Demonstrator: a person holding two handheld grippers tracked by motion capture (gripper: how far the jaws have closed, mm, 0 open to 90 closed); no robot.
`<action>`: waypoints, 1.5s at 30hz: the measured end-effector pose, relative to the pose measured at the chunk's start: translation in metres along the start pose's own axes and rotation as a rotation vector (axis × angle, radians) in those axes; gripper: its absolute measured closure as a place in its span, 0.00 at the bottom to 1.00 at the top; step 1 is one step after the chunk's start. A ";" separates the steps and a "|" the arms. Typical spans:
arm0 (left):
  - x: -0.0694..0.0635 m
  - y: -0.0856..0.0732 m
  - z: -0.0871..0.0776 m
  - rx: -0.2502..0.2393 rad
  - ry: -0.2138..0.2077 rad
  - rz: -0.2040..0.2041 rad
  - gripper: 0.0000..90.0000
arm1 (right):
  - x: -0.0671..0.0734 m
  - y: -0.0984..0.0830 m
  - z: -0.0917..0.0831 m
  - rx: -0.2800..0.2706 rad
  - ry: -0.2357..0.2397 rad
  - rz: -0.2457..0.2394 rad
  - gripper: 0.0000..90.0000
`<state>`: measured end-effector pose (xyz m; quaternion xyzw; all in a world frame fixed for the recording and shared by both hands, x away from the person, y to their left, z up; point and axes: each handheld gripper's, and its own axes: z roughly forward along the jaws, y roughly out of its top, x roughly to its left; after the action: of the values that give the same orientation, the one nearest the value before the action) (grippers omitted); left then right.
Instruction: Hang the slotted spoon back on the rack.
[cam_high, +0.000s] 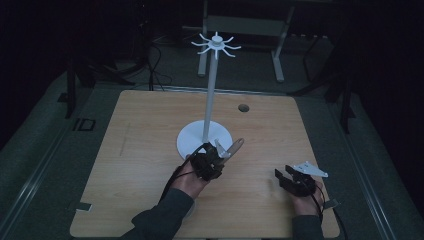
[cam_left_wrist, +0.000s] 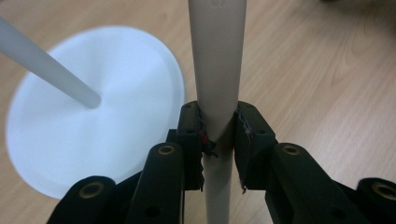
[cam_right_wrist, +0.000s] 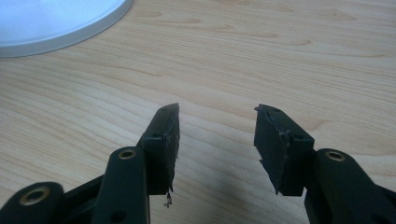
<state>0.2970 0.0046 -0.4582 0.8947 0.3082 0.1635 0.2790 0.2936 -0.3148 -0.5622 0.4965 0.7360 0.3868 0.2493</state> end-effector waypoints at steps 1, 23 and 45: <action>-0.001 0.000 -0.005 -0.033 0.013 -0.009 0.82 | 0.000 0.000 0.000 -0.001 -0.001 0.001 0.56; 0.001 -0.004 -0.045 -0.313 0.136 -0.092 0.82 | -0.001 -0.001 0.000 -0.005 -0.006 0.012 0.53; 0.015 0.002 -0.073 -0.477 0.212 -0.168 0.83 | -0.001 -0.001 0.001 0.003 -0.015 -0.004 0.53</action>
<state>0.2751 0.0420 -0.3972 0.7529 0.3617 0.3005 0.4605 0.2938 -0.3157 -0.5636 0.4984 0.7356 0.3817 0.2547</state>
